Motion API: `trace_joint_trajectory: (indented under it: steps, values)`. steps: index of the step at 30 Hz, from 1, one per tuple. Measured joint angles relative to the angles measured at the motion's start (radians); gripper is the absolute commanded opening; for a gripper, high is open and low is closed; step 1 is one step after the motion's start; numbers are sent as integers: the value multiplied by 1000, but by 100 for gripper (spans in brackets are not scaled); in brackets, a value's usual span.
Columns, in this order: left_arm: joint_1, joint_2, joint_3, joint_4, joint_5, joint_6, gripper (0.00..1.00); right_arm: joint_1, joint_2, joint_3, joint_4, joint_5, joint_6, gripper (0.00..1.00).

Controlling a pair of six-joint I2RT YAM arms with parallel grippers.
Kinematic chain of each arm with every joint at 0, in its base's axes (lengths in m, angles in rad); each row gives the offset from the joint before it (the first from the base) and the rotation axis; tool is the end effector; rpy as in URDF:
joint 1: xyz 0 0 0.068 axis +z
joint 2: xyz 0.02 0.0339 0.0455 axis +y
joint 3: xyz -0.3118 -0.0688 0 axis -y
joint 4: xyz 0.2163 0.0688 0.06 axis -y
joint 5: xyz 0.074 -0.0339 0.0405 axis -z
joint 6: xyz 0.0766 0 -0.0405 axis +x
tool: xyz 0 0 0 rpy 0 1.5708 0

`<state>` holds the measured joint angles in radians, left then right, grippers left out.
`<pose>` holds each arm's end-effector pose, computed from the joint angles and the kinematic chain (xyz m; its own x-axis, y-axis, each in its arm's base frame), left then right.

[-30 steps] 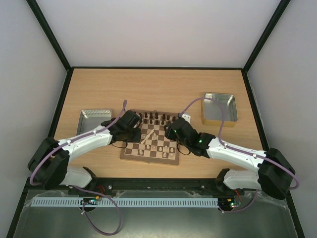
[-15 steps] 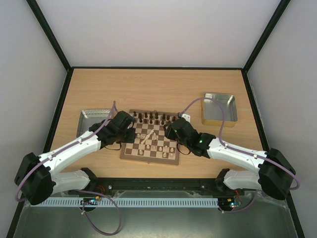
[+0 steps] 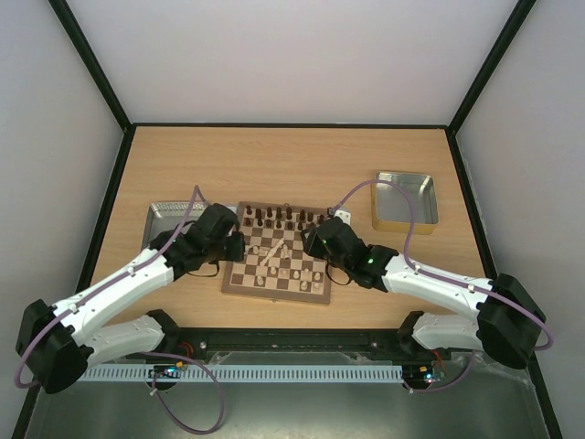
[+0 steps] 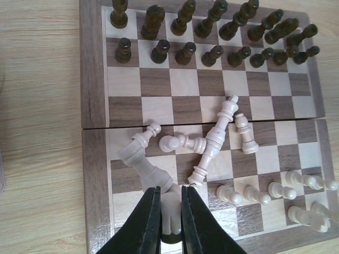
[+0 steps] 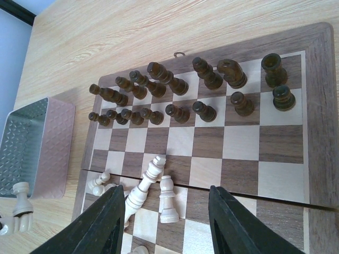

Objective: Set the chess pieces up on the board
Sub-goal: Pick up the chess piece from the chessboard.

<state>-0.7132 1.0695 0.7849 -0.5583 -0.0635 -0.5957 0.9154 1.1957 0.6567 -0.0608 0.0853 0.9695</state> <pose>0.1504 -0.1237 0.2715 -0.8158 -0.0347 -0.5773 0.1972 0.9217 -0.3341 0.1553 0.1913 0.2592 -0.8107 0.2936 -0.5066 -0.1389 0.7441 0.6535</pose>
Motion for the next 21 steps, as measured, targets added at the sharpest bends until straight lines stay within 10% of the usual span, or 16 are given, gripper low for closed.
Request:
trace_joint_trajectory:
  steps: [10, 21]
  values:
    - [-20, -11, -76, 6, 92, -16, 11, 0, 13, -5, 23, -25, -8, 44]
    - [-77, -93, -44, 75, 223, 172, 7, -66, 67, 3, 211, -457, -39, 58]
